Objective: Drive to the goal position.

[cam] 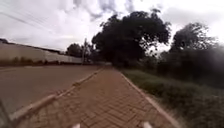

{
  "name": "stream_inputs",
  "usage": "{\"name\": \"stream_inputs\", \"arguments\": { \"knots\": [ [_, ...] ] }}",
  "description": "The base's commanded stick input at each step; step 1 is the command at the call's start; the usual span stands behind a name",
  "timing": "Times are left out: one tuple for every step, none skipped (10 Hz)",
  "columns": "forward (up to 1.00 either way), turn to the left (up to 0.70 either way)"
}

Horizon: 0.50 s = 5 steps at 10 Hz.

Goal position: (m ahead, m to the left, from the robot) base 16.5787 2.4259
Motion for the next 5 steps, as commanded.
{"name": "stream_inputs", "arguments": {
  "knots": [
    [0.50, 0.00],
    [0.50, 0.00],
    [0.50, 0.00],
    [0.50, 0.00],
    [0.50, 0.00]
  ]
}}
